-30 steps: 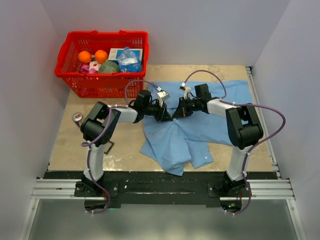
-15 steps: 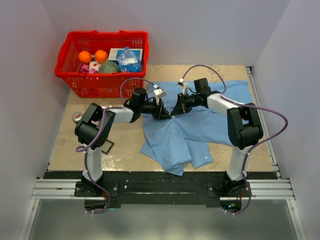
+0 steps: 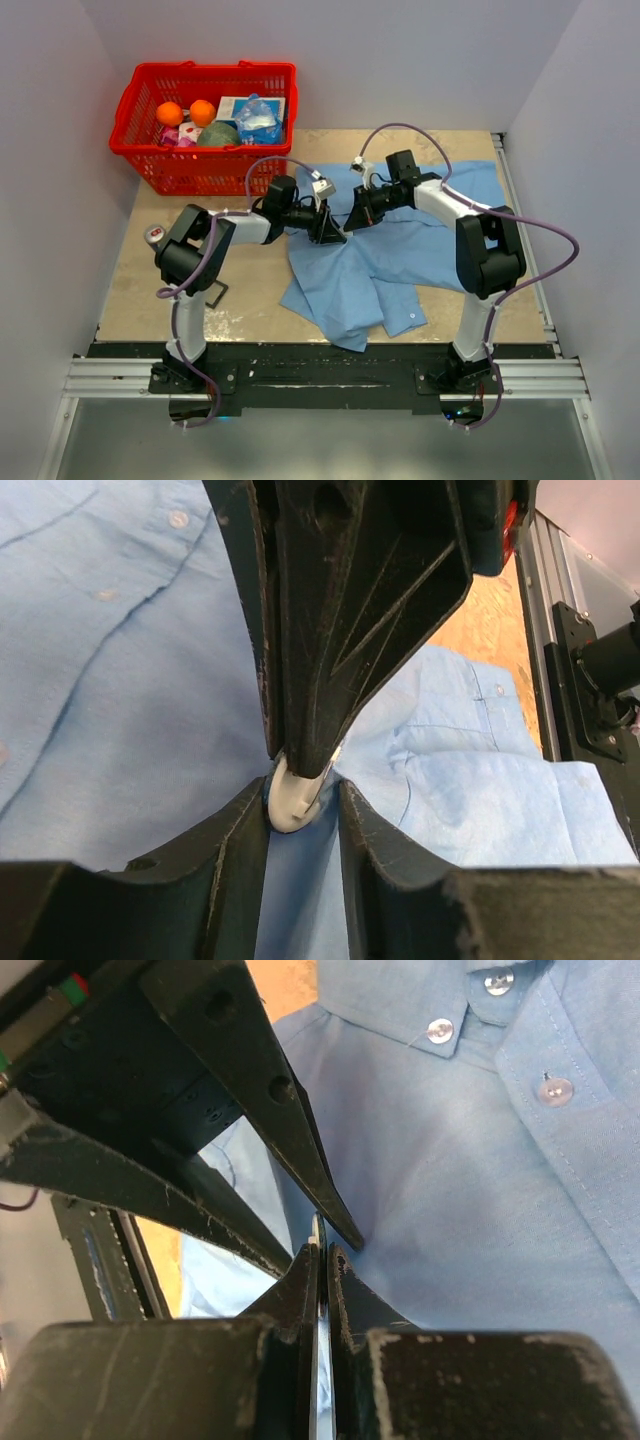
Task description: Remove the brooch from the garment
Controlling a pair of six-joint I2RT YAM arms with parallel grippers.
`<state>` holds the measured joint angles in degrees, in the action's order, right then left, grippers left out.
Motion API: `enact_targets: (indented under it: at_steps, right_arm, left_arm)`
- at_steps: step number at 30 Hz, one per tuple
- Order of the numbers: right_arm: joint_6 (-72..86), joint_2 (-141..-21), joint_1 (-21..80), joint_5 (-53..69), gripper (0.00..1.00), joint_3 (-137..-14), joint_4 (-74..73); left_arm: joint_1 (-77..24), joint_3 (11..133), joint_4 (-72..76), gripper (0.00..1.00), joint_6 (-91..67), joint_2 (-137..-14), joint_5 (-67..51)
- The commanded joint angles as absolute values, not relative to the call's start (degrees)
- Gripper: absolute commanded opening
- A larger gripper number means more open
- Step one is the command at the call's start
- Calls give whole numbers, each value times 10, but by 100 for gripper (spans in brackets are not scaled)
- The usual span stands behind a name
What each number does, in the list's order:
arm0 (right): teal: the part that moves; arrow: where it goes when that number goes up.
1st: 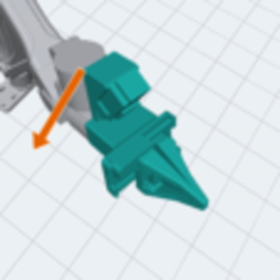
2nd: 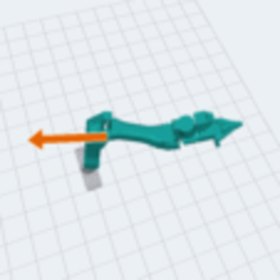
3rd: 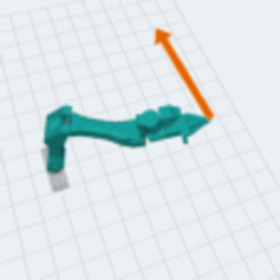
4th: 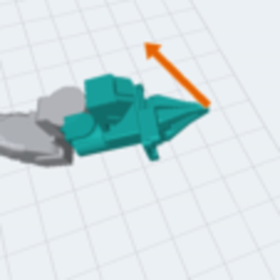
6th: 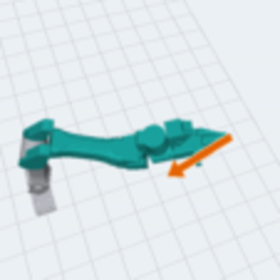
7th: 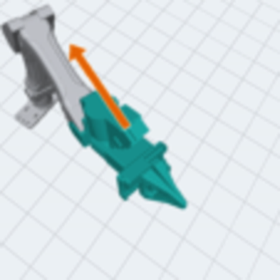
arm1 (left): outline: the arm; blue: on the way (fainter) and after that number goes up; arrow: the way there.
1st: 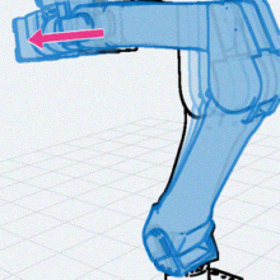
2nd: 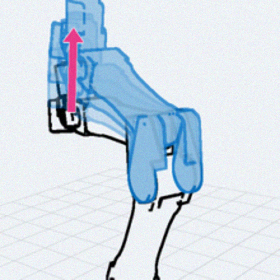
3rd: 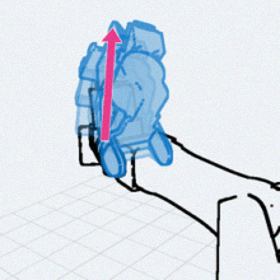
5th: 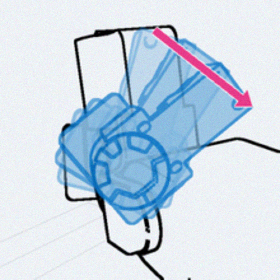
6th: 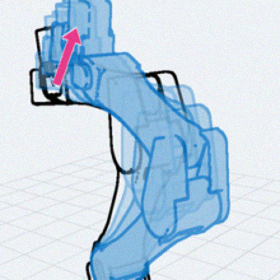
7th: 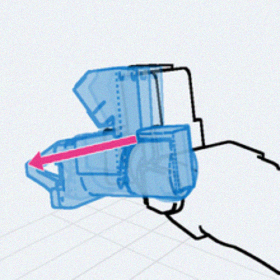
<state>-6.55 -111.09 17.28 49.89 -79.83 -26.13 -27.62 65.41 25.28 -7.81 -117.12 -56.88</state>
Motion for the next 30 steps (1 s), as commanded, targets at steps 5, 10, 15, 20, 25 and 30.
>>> enact_targets:
  at_steps: [5, 10, 15, 20, 25, 30]
  right_arm:
    - [-134, -1062, 179, 414, 0, -832, -268]
    - [-147, -1037, 179, 386, 0, -824, -258]
    - [-167, -1021, 183, 396, 0, -817, -265]
    - [-185, -1007, 186, 409, 0, -813, -280]
    - [-198, -998, 190, 397, 0, -811, -290]
    - [-211, -996, 197, 397, 0, -814, -294]
  left_arm:
    - [-289, 664, 215, 42, -43, -1170, -625]
    - [-287, 652, 213, 41, -41, -1165, -621]
    - [-278, 651, 240, 41, -67, -1158, -612]
    - [-265, 650, 331, 45, -136, -1160, -617]
    - [-261, 662, 370, 47, -170, -1162, -622]
    - [-259, 662, 379, 46, -180, -1158, -614]
